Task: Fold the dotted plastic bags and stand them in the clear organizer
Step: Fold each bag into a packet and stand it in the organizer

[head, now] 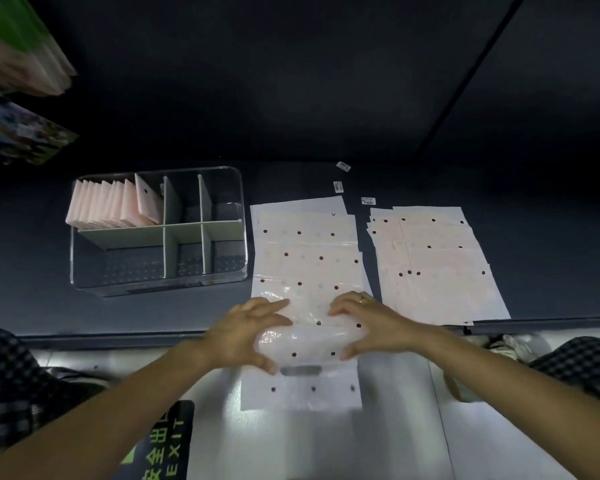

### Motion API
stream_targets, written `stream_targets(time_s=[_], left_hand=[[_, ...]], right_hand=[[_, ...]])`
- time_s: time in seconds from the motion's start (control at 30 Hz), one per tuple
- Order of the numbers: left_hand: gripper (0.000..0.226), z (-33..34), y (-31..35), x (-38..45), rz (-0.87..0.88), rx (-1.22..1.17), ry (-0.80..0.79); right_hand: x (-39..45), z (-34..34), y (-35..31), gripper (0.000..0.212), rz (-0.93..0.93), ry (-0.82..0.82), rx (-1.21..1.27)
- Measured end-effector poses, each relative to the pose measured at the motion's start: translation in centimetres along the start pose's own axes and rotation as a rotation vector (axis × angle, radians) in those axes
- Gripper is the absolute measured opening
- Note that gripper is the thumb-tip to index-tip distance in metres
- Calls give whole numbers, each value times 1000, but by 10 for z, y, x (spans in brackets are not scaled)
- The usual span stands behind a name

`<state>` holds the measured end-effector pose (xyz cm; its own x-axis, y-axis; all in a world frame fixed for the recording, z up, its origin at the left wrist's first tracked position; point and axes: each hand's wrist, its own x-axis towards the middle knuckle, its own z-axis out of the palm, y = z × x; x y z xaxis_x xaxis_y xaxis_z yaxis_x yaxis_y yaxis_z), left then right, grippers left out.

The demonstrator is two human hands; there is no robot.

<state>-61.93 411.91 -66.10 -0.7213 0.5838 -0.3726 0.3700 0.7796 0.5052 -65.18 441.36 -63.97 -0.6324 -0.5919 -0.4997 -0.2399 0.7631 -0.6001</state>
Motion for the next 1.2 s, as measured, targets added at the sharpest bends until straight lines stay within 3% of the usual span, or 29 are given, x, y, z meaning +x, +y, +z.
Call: stream_targets(time_s=[0.07, 0.13, 0.23, 0.33, 0.47, 0.53, 0.6, 0.7, 0.77, 0.87, 1.03, 1.2], left_hand=[[91, 12, -2, -5, 42, 136, 16], [87, 18, -3, -11, 74, 203, 76], [63, 16, 0, -18, 132, 134, 289], [17, 11, 3, -20, 187, 127, 467], [18, 9, 4, -19, 123, 93, 467], [9, 7, 3, -16, 39, -13, 440], [16, 3, 1, -11, -81, -154, 422], [12, -9, 4, -4, -232, -347, 404], [17, -14, 7, 0, -286, -477, 409], [3, -19, 15, 3, -333, -630, 457], [40, -25, 25, 1, -548, -433, 455], [69, -27, 37, 0, -528, -901, 437]], right_hand=[[-7, 13, 9, 95, -109, 43, -254], [-15, 23, 17, 98, -167, 60, -416], [-22, 35, 22, 70, -255, 239, -564], [-21, 39, 17, 36, -282, 458, -514], [-18, 37, 13, 18, -334, 543, -449], [-18, 33, 13, 11, -276, 487, -339], [-17, 24, 12, 6, -143, 369, -148], [-12, -3, 5, 3, 11, 200, 300], [-8, -18, -1, 9, 88, 161, 566], [-2, -25, -5, 12, 251, 213, 674], [9, -24, -3, 11, 328, 338, 754], [11, -27, -3, 11, 352, 332, 727]])
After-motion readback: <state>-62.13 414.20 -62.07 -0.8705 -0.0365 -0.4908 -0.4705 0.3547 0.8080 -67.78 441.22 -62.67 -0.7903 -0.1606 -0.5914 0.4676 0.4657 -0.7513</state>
